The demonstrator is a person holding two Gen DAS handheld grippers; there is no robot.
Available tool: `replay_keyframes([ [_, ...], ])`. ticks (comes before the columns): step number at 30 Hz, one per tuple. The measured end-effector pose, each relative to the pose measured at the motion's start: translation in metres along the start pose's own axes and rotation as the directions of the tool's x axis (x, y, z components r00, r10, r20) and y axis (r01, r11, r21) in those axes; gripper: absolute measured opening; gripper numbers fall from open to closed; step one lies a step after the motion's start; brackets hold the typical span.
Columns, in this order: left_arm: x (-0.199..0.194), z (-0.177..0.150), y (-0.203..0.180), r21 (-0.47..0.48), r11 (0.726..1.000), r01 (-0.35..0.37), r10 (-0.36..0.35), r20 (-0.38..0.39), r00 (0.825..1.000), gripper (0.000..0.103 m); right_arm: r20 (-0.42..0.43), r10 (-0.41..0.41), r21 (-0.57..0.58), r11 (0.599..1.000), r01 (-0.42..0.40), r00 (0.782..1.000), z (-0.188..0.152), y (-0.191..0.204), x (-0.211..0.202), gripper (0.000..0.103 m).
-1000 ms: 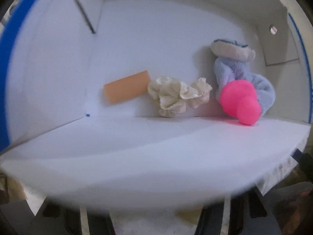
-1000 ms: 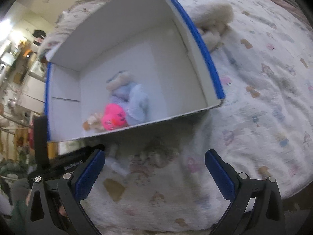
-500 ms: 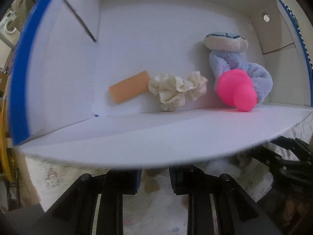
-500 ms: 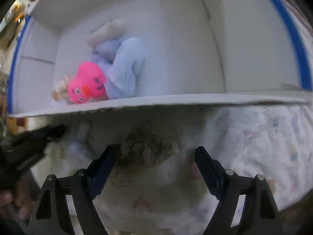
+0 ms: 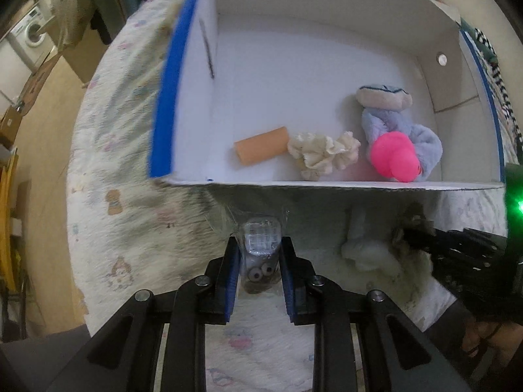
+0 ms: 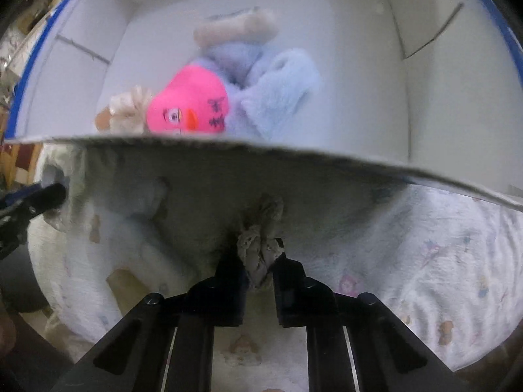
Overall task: Organize soft objects
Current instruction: 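Grasp the clear bagged item with the left tool while the right tool grasps the beige lace scrunchie, then carry the bagged item and lace scrunchie down into the box with both tools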
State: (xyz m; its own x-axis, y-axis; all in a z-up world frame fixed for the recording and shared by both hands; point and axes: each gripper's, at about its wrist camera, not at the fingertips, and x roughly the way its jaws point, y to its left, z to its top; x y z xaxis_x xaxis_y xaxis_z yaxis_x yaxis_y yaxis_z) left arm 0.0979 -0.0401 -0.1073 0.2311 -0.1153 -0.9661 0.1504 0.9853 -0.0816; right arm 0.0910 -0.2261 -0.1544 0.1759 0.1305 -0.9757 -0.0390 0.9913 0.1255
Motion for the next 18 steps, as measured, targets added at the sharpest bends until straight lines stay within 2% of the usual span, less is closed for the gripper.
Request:
replay_keyframes([
  [3,-0.007,-0.003,0.005,-0.016,1.0,-0.006,0.006,0.015,1.0,0.021,0.067,0.017,0.061,0.998,-0.021,0.998,0.0,-0.011,-0.023,0.015],
  [7,-0.022,-0.014,0.022,-0.028,0.999,-0.021,0.022,0.035,0.999,0.021,0.146,0.075,0.115,0.989,-0.092,0.986,-0.007,-0.02,-0.049,0.015],
  [13,-0.033,-0.021,0.038,-0.061,0.997,-0.044,0.048,0.066,0.997,0.021,0.195,0.112,0.131,0.982,-0.139,0.975,-0.019,-0.031,-0.069,0.015],
  [18,-0.052,-0.027,0.053,-0.093,0.994,-0.061,0.071,0.118,0.99,0.021,0.242,0.182,0.148,0.964,-0.222,0.953,-0.035,-0.051,-0.095,0.015],
])
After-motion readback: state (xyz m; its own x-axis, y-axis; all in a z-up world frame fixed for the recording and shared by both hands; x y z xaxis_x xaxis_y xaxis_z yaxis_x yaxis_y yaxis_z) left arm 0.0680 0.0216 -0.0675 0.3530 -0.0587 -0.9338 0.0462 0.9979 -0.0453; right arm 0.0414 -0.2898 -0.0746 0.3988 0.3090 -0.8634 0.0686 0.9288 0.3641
